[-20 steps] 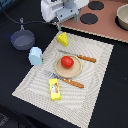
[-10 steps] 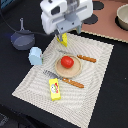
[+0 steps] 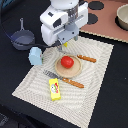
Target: Interact with the objects in diverse but meaningful ways.
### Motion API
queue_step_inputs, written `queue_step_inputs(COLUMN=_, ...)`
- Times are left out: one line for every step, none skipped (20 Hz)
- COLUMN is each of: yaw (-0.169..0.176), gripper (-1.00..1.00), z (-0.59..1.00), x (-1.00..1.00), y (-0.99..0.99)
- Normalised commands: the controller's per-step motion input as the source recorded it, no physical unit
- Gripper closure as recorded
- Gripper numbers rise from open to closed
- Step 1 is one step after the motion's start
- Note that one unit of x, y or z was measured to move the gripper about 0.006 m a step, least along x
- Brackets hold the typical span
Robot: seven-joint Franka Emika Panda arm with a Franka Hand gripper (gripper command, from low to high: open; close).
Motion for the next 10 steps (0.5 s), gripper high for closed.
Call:
queue_step_inputs(yaw=0.000, gripper=-1.00, z=0.68, x=0.55, y=-0.74)
queue_step_inputs(yaw=0.000, gripper=-1.00, z=0.62, x=0.56, y=-0.74)
queue_step_inputs(yaw=0.000, gripper=-1.00, z=0.53, x=0.57, y=-0.72)
queue_step_inputs(yaw=0.000, gripper=-1.00, z=0.48, x=0.65, y=-0.60)
queue_step_inputs(yaw=0.000, gripper=-1.00, z=0.38, x=0.65, y=-0.51)
queue_step_inputs(yaw=0.018, gripper=-1.00, z=0.31, x=0.57, y=-0.48)
queue_step_inputs(yaw=0.071, gripper=-1.00, z=0.15, x=0.35, y=-0.49)
queue_step_inputs(yaw=0.097, gripper=-1.00, z=0.09, x=0.29, y=-0.45)
queue_step_inputs(yaw=0.117, gripper=-1.00, z=0.00, x=0.29, y=-0.35)
queue_step_inputs(yaw=0.117, gripper=-1.00, z=0.00, x=0.32, y=-0.36)
